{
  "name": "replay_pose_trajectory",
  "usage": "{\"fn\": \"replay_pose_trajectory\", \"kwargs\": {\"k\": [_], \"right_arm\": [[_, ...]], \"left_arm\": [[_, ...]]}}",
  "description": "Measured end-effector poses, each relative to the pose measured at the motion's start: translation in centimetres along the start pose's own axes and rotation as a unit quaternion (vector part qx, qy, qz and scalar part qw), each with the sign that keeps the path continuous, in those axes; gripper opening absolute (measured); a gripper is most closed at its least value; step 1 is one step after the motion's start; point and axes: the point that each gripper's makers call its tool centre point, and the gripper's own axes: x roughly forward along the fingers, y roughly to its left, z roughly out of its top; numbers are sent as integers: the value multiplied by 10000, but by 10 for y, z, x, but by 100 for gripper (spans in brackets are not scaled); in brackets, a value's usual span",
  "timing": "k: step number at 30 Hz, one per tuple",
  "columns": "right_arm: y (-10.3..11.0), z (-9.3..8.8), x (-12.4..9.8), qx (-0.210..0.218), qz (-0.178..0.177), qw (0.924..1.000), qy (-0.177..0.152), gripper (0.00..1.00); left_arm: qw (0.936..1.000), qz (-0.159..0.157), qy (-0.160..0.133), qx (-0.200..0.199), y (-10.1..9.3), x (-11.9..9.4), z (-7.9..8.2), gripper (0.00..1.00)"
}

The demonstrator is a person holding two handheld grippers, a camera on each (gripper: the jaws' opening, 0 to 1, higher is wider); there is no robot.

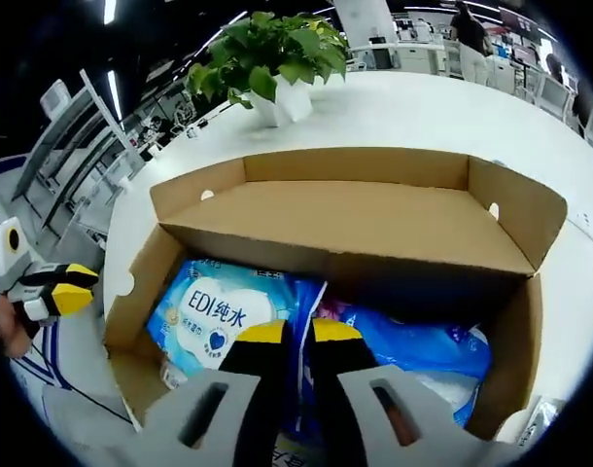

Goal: Operate the shoe box by opening the lid, removing the specified soft item, and placing it in the target area until the item is outside and the box remains undamaged.

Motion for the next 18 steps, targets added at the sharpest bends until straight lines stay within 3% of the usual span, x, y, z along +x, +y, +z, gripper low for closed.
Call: {"fn": "replay_pose_trajectory", "kwargs": {"k": [5,18], "right_arm": [[-1,1,0,252,-143,9996,-74,3],[13,0,-24,338,-240,9987,-294,0]], "left_arm": [[10000,-56,5,4,-4,2,0,16],[9993,-325,6,164,-26,15,6,16]]}}
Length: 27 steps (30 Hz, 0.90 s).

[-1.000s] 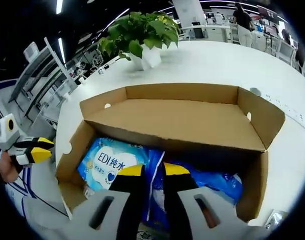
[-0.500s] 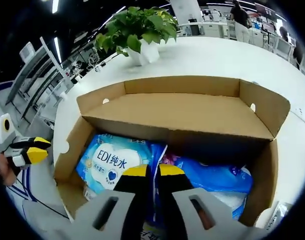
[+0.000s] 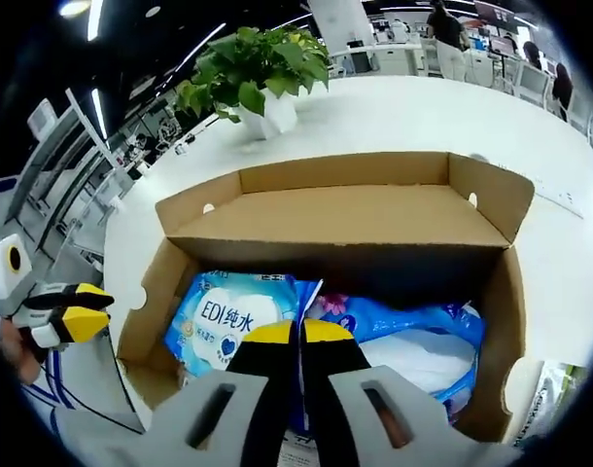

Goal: Operate the shoe box by opening the lid, removing the specified soft item, and placing it in the target area until the item is outside and the box remains undamaged.

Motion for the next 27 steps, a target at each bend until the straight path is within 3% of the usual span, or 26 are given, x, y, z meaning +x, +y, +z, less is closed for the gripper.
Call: {"fn": "replay_pose_trajectory", "kwargs": {"k": [27], "right_arm": [[-28,6,-56,378,-267,9973,-574,0]], "left_arm": [[9979,-485,200,393,-39,39,11,17]]}}
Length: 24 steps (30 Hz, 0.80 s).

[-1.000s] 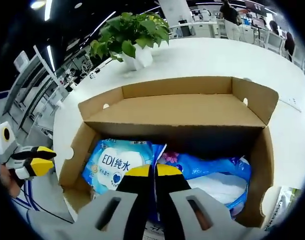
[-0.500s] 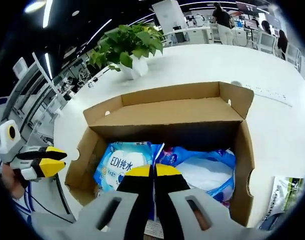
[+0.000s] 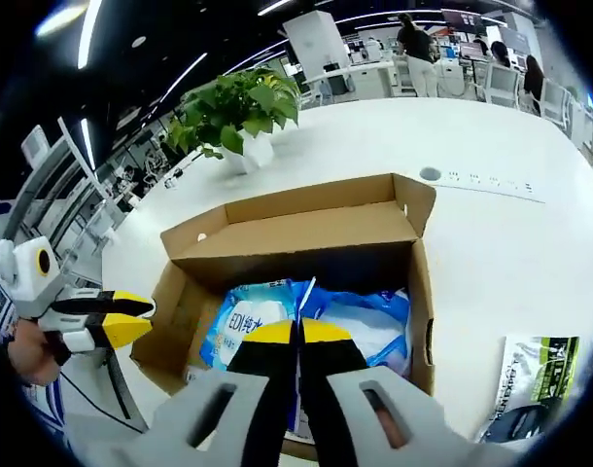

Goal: Operate the shoe box by opening the lid, removing the specified soft item, and placing it in the target area until the item is outside and the box remains undamaged.

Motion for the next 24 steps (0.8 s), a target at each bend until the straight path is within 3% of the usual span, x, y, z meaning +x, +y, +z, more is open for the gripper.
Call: {"fn": "replay_pose_trajectory", "kwargs": {"k": [13,24], "right_arm": [[-28,10,-26,192,-228,9991,-298,0],[-50,1,-38,483,-297,9978,-347,0]], "left_arm": [[9995,-171,260,31,-18,19,-6,19],[9982,-313,503,-14,-26,40,-12,20]]}}
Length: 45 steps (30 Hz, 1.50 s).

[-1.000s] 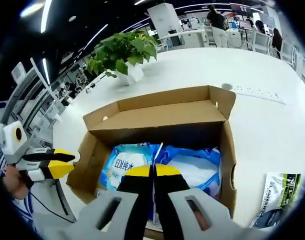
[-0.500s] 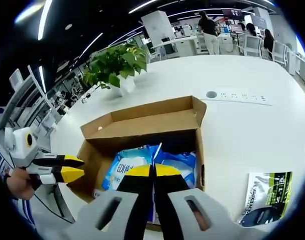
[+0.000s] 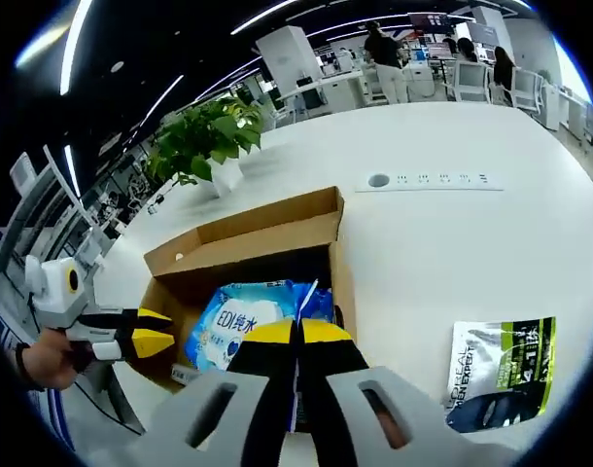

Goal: Operate the shoe box by opening the lid, removing the specified soft item, and placing it in the target area until the item is outside and the box remains undamaged.

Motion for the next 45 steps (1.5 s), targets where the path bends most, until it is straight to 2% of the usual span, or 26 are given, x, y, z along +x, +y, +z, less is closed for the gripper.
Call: {"fn": "replay_pose_trajectory", "kwargs": {"k": [5,9,14,16,17,19,21,23,27,30,34,45], "right_arm": [[0,-1,1,19,53,10000,11,0],[-3,-3,2,47,53,10000,39,0],[-4,-5,2,79,67,9999,57,0],[-6,-7,2,113,60,9999,60,0],[-6,-7,3,130,63,9999,51,0],[-7,-7,3,153,61,9999,43,0],[-8,-8,3,191,62,9998,35,0],[-7,-7,3,204,62,9998,25,0],[-7,-7,3,204,63,9998,13,0],[-7,-7,1,212,45,9998,5,0],[-6,-7,-1,241,67,9997,-11,0],[-3,0,-10,312,127,9993,-130,0]], "left_arm": [[9998,-65,104,-180,-2,9,-6,20],[9977,-239,288,-567,-5,18,-12,20],[9971,-226,335,-651,1,27,-12,20],[9946,-436,374,-861,-1,31,-11,20],[9914,-600,457,-1068,-5,33,-12,20],[9864,-736,521,-1373,-8,35,-15,20],[9838,-810,553,-1503,-9,36,-16,19],[9835,-846,550,-1499,-12,37,-15,16],[9905,-730,547,-1033,-17,37,-13,8],[9919,-749,524,-881,-21,34,-10,5],[9919,-772,428,-917,-21,28,-4,4],[9953,-676,230,-662,-27,16,11,3]]}}
